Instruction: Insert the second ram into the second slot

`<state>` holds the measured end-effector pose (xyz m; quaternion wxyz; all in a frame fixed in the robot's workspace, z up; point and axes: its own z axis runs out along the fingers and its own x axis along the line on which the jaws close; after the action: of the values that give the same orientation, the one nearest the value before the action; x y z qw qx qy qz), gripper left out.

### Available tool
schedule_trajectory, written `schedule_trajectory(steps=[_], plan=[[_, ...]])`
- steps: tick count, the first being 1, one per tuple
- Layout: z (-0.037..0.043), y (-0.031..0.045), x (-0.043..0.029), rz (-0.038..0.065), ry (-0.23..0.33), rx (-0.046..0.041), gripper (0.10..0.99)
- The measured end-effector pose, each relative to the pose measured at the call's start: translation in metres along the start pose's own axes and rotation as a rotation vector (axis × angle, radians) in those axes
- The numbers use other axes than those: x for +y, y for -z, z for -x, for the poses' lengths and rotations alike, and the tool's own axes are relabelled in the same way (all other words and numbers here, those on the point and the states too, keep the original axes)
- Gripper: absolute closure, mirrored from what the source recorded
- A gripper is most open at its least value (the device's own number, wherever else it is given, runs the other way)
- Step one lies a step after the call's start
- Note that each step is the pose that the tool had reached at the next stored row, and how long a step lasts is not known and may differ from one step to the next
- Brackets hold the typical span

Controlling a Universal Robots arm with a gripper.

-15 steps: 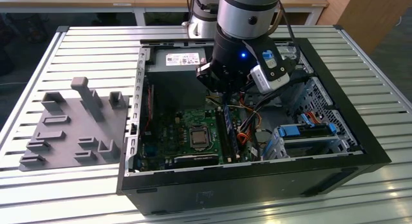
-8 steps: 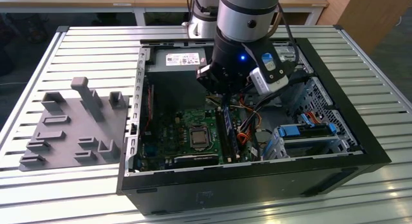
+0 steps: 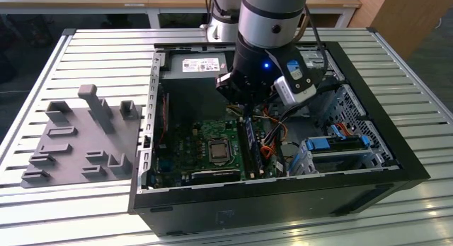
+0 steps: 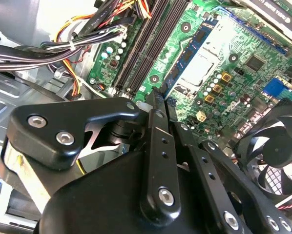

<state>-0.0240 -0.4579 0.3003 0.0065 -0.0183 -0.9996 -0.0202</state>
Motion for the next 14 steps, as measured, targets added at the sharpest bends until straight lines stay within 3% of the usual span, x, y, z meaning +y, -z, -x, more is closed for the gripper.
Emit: schedule_trajectory(steps=[8, 9, 14], plan=[[0.0000, -0.0034, -0.0001, 0.000, 0.000, 0.0000, 0.949], [0.0001, -0.0115, -0.0005, 0.000, 0.000, 0.0001, 0.949], [0.0002, -0.0137, -0.0006, 0.000, 0.000, 0.0000, 0.949]])
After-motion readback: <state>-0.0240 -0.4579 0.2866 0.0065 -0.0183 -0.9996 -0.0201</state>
